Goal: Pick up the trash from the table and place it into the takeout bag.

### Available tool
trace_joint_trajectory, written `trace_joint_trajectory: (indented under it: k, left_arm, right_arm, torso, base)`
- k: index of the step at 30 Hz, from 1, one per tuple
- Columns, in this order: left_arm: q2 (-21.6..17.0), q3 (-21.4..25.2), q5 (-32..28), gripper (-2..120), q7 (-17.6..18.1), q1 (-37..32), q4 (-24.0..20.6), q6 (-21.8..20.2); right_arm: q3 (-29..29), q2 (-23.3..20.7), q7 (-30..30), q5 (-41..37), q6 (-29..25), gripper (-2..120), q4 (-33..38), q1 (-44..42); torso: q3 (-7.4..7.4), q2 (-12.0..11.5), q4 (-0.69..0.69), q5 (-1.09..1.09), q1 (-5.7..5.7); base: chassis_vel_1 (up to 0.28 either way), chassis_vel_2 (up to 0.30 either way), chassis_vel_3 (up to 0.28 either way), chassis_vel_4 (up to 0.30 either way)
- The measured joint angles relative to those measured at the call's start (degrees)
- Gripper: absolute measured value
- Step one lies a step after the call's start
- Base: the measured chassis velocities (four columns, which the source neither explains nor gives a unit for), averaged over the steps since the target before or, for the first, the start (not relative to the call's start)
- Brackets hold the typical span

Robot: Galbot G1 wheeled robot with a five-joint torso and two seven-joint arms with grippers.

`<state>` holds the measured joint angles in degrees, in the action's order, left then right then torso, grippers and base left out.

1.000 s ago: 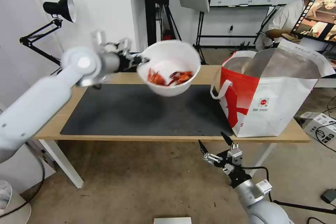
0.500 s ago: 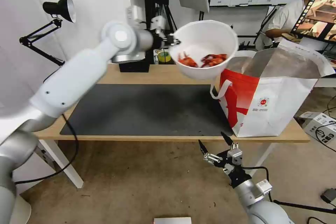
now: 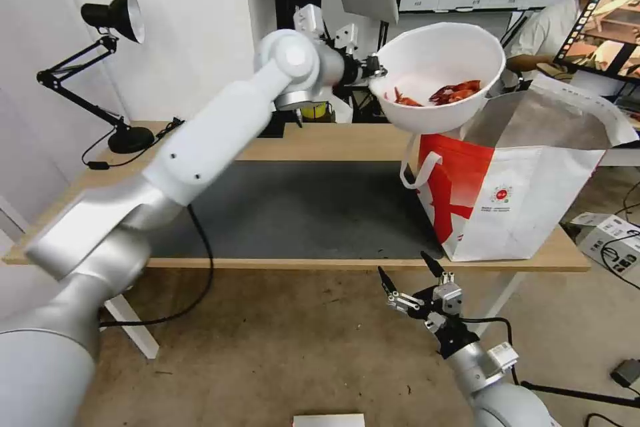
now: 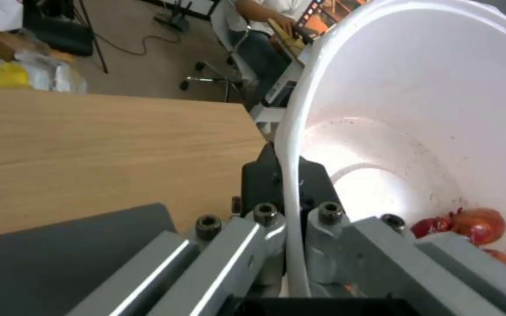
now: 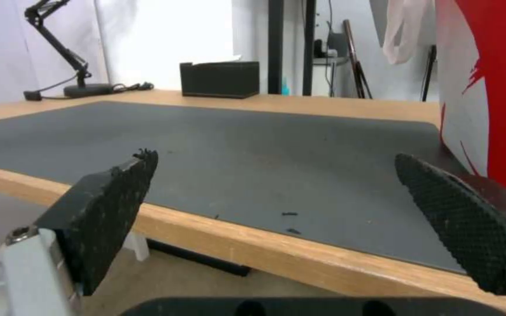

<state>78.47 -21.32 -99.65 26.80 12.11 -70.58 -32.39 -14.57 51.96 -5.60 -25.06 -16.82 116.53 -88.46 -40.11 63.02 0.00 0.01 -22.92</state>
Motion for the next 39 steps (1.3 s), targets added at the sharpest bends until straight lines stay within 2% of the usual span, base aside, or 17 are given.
trace_joint_trajectory:
  k: [2,3,9,13,24,28,31,34,35,39]
  left_arm:
    - [2.39,-0.18,1.43,0,-0.02,0.42,2.17,0.35]
    - [2.39,-0.18,1.43,0,-0.02,0.42,2.17,0.35]
    - [9.78,-0.33,4.64,0,-0.11,1.16,7.08,4.13]
    - [12.14,-0.14,5.55,0,-0.19,1.29,8.34,5.16]
    - [12.18,0.81,5.69,0,-0.66,2.59,9.02,5.2]
    - [12.29,-0.53,7.72,0,-0.63,2.39,8.87,6.44]
    - [12.64,-2.16,10.4,0,-0.59,1.97,8.87,7.6]
    - [12.81,-5.4,16.42,0,-0.93,1.33,8.87,9.84]
    - [12.81,-5.4,16.42,0,-0.93,1.33,8.87,9.84]
    - [11.52,-9.84,23.25,0,-2.46,0.65,7.14,11.66]
  right_arm:
    - [0.0,0.0,0.0,0.0,0.0,100,0.0,0.0]
    - [0.0,0.0,0.0,0.0,0.0,100,0.0,0.0]
    - [0.0,0.0,0.0,0.0,0.0,100,0.0,0.0]
    - [0.0,0.0,-0.01,0.0,0.0,100,0.0,0.0]
    - [0.0,0.0,0.0,0.0,0.0,100,0.0,0.0]
    - [0.0,0.0,0.0,0.0,0.0,100,0.0,0.0]
    - [0.0,0.0,0.0,0.0,0.0,100,0.0,0.0]
    - [0.0,0.0,0.0,0.0,0.0,100,0.0,0.0]
    - [0.0,0.0,0.0,0.0,0.0,100,0.0,0.0]
    - [0.0,0.0,0.0,0.0,0.0,100,0.0,0.0]
  torso:
    - [0.0,0.0,0.01,0.0,0.0]
    - [0.0,0.0,0.01,0.0,0.0]
    - [0.0,0.0,-0.02,0.01,0.0]
    - [0.0,0.0,-0.02,0.01,0.0]
    - [0.0,0.01,0.01,-0.01,0.0]
    - [0.0,0.01,0.01,-0.01,0.01]
    - [0.0,0.01,0.01,-0.01,0.0]
    - [0.0,0.01,0.0,-0.01,0.0]
    - [0.0,0.01,0.0,-0.01,0.0]
    - [0.0,0.01,0.0,-0.01,0.0]
  base:
    - [0.0,0.0,0.0,0.0]
    - [0.0,0.0,0.0,0.0]
    - [0.0,0.0,0.0,0.0]
    - [0.0,0.0,0.0,0.0]
    - [0.0,0.0,0.0,0.0]
    - [0.0,0.0,0.0,0.0]
    - [0.0,0.0,0.0,0.0]
    - [0.0,0.0,0.0,0.0]
    - [0.0,0.0,0.0,0.0]
    - [0.0,0.0,0.0,0.0]
